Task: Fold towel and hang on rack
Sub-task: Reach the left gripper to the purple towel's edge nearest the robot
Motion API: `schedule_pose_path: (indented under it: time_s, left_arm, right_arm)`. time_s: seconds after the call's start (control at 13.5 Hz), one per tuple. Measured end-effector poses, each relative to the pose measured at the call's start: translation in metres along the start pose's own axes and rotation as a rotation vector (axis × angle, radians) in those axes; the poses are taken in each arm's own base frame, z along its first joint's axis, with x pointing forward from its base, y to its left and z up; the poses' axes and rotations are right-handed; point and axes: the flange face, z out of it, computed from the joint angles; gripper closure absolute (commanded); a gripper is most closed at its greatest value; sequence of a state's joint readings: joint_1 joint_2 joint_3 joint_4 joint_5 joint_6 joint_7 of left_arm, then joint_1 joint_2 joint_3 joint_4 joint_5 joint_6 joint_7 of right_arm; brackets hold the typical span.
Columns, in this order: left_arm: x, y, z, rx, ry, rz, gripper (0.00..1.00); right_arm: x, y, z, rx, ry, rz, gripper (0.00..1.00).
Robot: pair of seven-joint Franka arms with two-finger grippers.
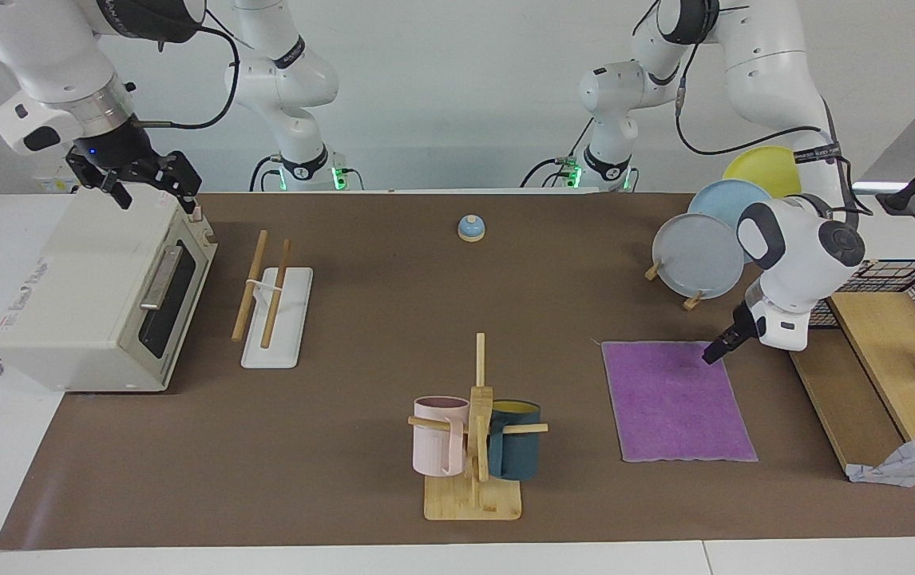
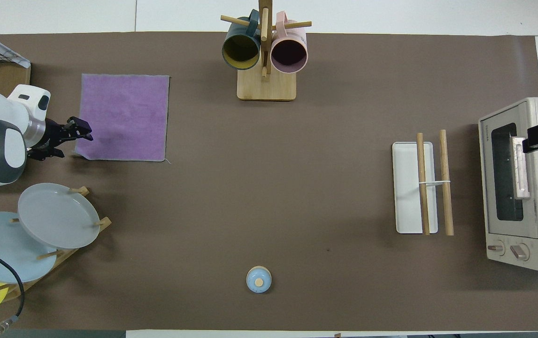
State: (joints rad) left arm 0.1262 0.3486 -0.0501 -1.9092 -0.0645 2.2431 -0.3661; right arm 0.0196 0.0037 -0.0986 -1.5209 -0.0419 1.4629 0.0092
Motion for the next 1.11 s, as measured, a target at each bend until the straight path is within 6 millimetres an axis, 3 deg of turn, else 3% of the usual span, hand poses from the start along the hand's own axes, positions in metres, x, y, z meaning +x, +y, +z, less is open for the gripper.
schedule_pose_path:
  time_s: [0.37, 0.59, 1.11]
  left_arm:
    - [-0.004, -0.002, 0.013, -0.019, -0.002, -0.020, 0.59]
    - [-0.005, -0.003, 0.015, -0.019, -0.005, -0.023, 1.00]
    - [-0.007, 0.003, 0.015, -0.021, -0.003, 0.018, 1.00]
  right_arm:
    - [0.000, 0.000, 0.000, 0.000, 0.000, 0.000, 0.00]
    - [0.000, 0.000, 0.000, 0.000, 0.000, 0.000, 0.00]
    - [0.000, 0.000, 0.000, 0.000, 0.000, 0.000, 0.00]
